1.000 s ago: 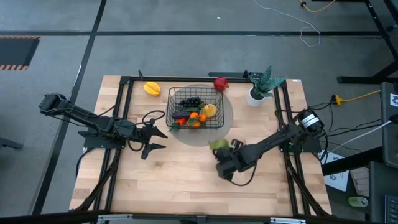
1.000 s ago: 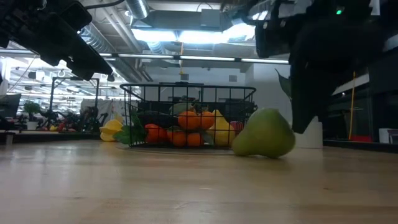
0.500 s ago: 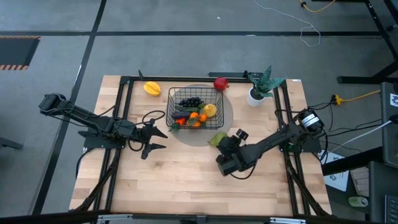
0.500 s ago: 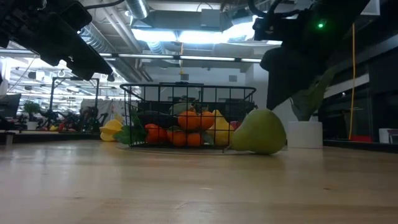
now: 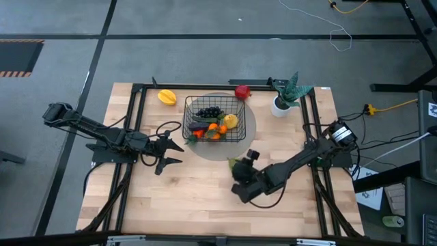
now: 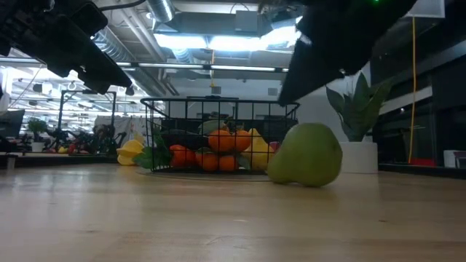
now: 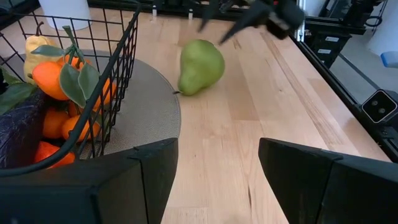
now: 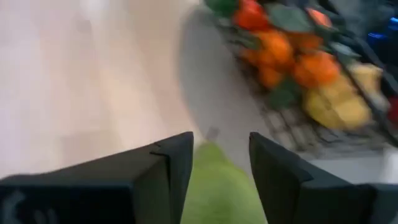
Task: Build produce basket
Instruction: Put the green pear into the wire basket
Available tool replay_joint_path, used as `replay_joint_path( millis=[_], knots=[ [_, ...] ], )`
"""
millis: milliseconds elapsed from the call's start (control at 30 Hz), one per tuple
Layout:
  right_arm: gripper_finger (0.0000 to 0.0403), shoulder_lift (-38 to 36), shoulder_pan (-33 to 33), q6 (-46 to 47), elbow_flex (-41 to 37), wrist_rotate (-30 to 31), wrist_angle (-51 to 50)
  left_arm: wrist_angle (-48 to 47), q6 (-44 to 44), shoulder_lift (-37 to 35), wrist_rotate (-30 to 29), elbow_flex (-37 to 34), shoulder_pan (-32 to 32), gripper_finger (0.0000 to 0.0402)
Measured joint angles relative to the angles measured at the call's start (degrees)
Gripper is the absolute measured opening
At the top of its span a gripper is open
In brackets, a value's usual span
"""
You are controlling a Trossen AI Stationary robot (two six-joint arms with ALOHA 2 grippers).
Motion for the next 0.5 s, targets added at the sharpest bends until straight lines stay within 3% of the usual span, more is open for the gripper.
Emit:
replay_joint_path(
  millis=[133,500],
  knots=[
    [0.0149,0.06,-0.37,-3.64,0.04,-4.90,3.89,0.00,-0.25,-0.01,0.00,0.00,0.00,0.0213],
    [0.0149,0.98,-0.70,1.13,0.04,-7.83,-2.22,0.04,-0.15,0.00,0.02,0.00,0.02,0.0213]
  ],
)
